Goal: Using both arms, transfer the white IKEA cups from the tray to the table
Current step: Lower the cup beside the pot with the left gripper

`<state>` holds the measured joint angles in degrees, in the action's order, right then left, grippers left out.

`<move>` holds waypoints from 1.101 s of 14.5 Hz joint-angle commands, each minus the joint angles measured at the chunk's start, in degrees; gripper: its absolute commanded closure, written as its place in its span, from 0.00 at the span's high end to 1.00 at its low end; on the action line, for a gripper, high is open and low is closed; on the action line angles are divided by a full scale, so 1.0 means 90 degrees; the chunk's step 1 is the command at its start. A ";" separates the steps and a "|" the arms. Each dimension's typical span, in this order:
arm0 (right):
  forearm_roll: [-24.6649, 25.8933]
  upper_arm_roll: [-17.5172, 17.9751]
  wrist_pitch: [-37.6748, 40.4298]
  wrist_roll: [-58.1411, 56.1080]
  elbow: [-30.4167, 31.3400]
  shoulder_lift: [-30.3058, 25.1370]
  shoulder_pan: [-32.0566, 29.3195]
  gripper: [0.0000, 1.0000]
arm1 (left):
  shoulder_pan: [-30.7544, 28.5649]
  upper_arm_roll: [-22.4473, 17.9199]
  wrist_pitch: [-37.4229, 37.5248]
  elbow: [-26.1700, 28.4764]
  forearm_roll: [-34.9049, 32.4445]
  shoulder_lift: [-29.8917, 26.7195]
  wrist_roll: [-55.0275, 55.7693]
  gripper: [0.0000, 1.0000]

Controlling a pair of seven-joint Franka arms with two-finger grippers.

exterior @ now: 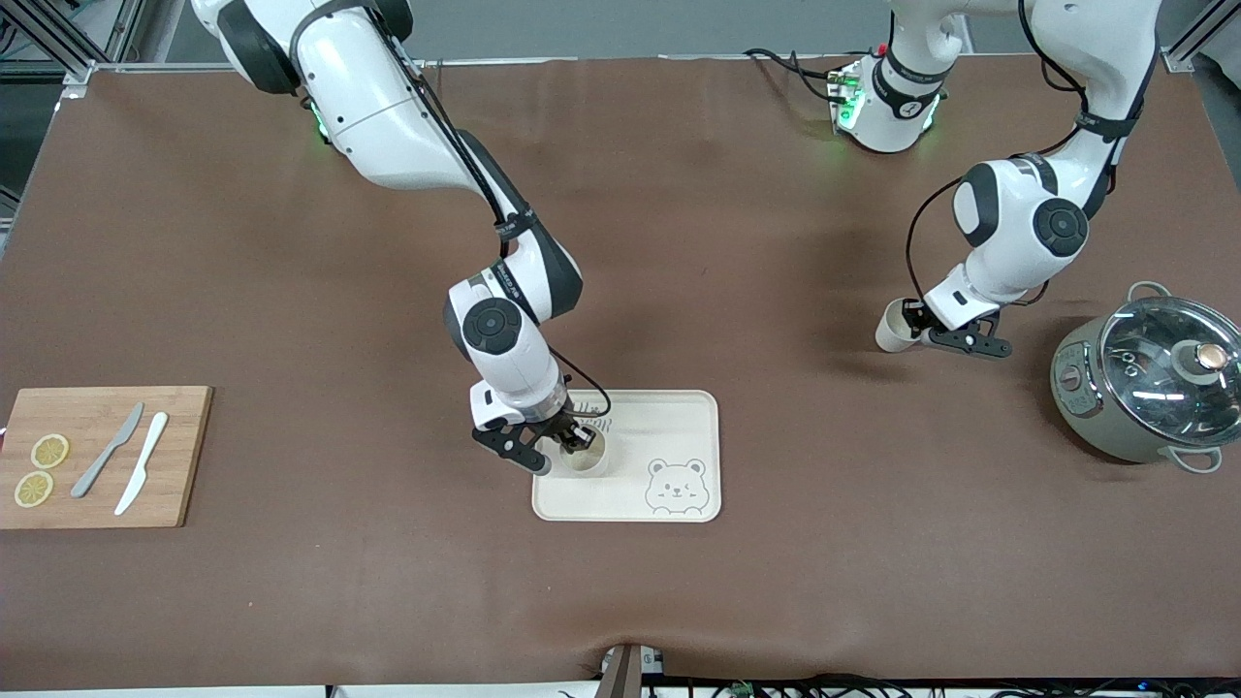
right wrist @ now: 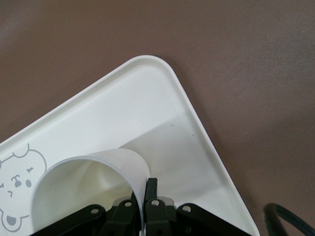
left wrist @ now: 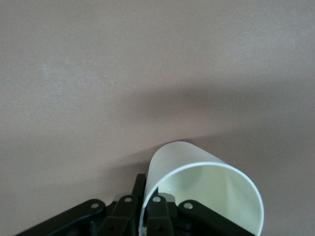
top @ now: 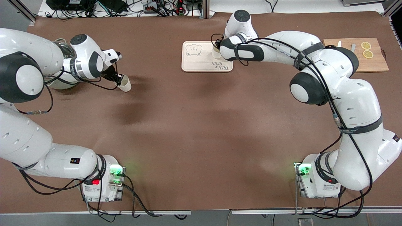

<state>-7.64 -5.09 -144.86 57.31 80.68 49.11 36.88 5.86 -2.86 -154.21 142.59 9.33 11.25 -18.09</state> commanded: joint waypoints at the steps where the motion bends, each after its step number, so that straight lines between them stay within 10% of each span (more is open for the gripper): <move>1: 0.0009 -0.0069 0.0021 0.0078 -0.0195 0.0119 0.0072 0.00 | -0.0027 0.0044 -0.0198 -0.0082 0.0233 0.0108 -0.0245 1.00; 9: 0.0009 -0.0089 0.0420 0.0039 -0.0205 -0.0193 0.0052 0.00 | -0.0192 0.0025 -0.0248 -0.0004 0.0262 0.0088 -0.0255 1.00; 16: 0.0018 -0.0167 0.2042 -0.1275 0.0485 -0.1782 -0.0502 0.00 | -0.0339 0.0025 0.0658 0.0103 0.0253 -0.0623 -0.0089 1.00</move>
<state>-7.57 -7.12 -128.24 52.21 78.63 40.06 35.60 2.97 -2.88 -152.72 142.51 9.65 10.45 -18.18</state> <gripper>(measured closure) 0.969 0.000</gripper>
